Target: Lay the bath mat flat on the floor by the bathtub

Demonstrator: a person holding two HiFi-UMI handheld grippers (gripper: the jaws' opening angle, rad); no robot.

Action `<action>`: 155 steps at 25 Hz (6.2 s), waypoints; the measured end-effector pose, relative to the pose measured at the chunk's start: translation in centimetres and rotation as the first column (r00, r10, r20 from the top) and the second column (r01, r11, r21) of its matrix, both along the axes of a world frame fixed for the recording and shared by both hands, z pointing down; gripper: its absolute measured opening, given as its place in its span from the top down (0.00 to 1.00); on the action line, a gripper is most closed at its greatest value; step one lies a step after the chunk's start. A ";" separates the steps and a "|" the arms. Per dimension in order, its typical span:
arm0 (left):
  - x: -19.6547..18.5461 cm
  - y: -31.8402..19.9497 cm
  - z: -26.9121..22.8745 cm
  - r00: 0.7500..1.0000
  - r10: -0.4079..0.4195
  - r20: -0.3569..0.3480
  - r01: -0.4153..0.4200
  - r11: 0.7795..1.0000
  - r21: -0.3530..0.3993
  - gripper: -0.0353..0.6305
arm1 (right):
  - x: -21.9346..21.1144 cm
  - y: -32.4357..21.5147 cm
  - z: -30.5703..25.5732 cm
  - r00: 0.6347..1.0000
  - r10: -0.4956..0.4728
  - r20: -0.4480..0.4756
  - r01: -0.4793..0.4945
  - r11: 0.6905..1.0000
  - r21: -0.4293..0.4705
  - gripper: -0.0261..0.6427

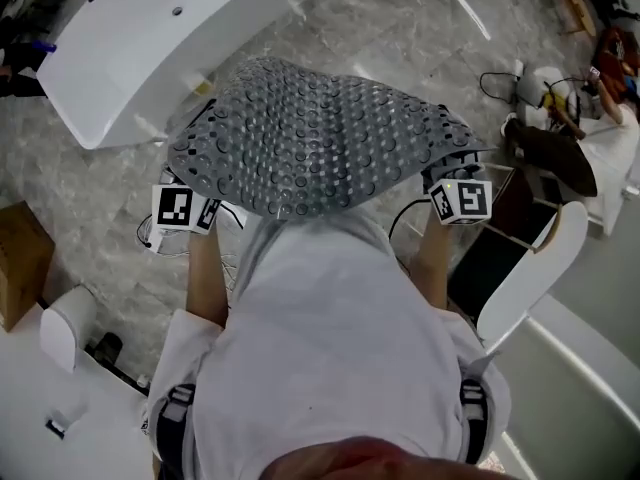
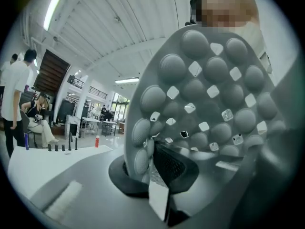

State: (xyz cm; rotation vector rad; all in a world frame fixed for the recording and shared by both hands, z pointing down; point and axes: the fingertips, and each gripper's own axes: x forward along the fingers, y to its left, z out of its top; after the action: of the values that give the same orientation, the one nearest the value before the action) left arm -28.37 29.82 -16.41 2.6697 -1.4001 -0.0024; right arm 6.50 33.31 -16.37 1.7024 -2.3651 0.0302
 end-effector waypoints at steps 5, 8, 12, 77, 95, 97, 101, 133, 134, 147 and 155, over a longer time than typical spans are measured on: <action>-0.2 -2.1 1.7 1.000 0.000 -0.024 -0.001 0.999 -0.040 0.92 | 1.8 -1.8 0.8 0.999 0.036 -0.008 -0.036 0.999 -0.034 0.93; -0.1 -5.1 2.6 0.999 -0.037 -0.012 0.036 0.996 -0.087 0.92 | 3.4 -4.9 1.9 0.998 0.055 0.010 -0.055 0.997 -0.049 0.93; 1.0 -9.8 4.2 0.997 -0.076 0.020 0.077 0.989 -0.123 0.92 | 6.1 -9.5 4.2 0.997 0.056 0.058 -0.052 0.996 -0.073 0.93; 8.3 -39.2 99.0 0.948 0.245 0.202 0.032 0.559 -0.829 0.93 | 22.5 -44.0 98.4 0.986 -0.162 -0.023 0.094 0.674 -0.733 0.93; 7.8 -39.5 110.1 0.898 0.298 0.325 0.203 0.374 -0.905 0.92 | 22.7 -46.2 108.9 0.941 -0.256 -0.222 -0.051 0.540 -0.840 0.93; 7.7 -39.5 110.7 0.890 0.303 0.341 0.220 0.371 -0.902 0.92 | 22.8 -46.3 109.5 0.930 -0.274 -0.246 -0.066 0.534 -0.843 0.93; 7.7 -39.7 111.3 0.876 0.307 0.371 0.249 0.371 -0.895 0.91 | 23.0 -46.5 110.5 0.912 -0.304 -0.277 -0.083 0.523 -0.848 0.93; 5.0 -39.7 111.8 0.941 0.272 0.202 0.110 0.320 -0.941 0.72 | 29.2 -45.9 112.1 0.967 -0.140 0.212 0.253 0.476 -0.842 0.72; 4.8 -39.7 111.8 0.943 0.266 0.198 0.109 0.314 -0.943 0.69 | 29.5 -45.8 112.1 0.968 -0.132 0.215 0.252 0.477 -0.842 0.72; -0.1 -39.2 109.5 0.934 0.155 0.322 0.247 0.371 -0.895 0.68 | 32.4 -46.1 109.4 0.990 -0.065 -0.129 -0.055 0.651 -0.757 0.79; 2.4 -33.4 104.1 0.900 0.081 0.429 0.367 0.392 -0.844 0.88 | 23.6 -38.3 103.9 0.989 -0.005 -0.147 -0.106 0.669 -0.736 0.88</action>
State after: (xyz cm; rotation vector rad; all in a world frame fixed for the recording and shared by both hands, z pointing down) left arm -25.99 -3.63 87.68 1.5902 -1.1603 1.0634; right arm 30.14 -4.95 87.53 1.2824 -1.7925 0.7622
